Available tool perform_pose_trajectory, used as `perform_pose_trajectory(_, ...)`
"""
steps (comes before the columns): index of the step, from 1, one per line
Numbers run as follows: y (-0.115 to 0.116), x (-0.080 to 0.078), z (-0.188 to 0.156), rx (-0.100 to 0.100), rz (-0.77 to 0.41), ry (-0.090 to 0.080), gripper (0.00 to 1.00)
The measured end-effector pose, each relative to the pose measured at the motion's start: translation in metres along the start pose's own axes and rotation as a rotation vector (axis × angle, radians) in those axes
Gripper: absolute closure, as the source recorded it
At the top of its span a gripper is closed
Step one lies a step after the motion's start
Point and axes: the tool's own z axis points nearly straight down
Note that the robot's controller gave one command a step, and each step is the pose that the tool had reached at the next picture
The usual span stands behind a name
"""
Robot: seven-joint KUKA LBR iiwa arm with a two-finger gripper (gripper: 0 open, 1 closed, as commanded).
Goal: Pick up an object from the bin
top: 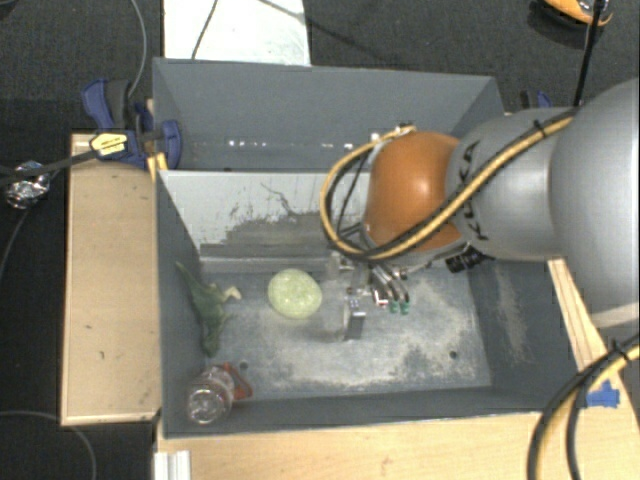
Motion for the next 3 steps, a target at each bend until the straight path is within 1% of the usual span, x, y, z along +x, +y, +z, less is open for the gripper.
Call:
perform_pose_trajectory(1, 0.049, -0.017, -0.008, -0.007, -0.038, -0.014, 0.00)
perform_pose_trajectory(2, 0.074, -0.017, -0.001, -0.008, -0.022, -0.011, 0.00)
perform_pose_trajectory(3, 0.072, -0.017, 0.002, -0.007, -0.015, -0.008, 0.00)
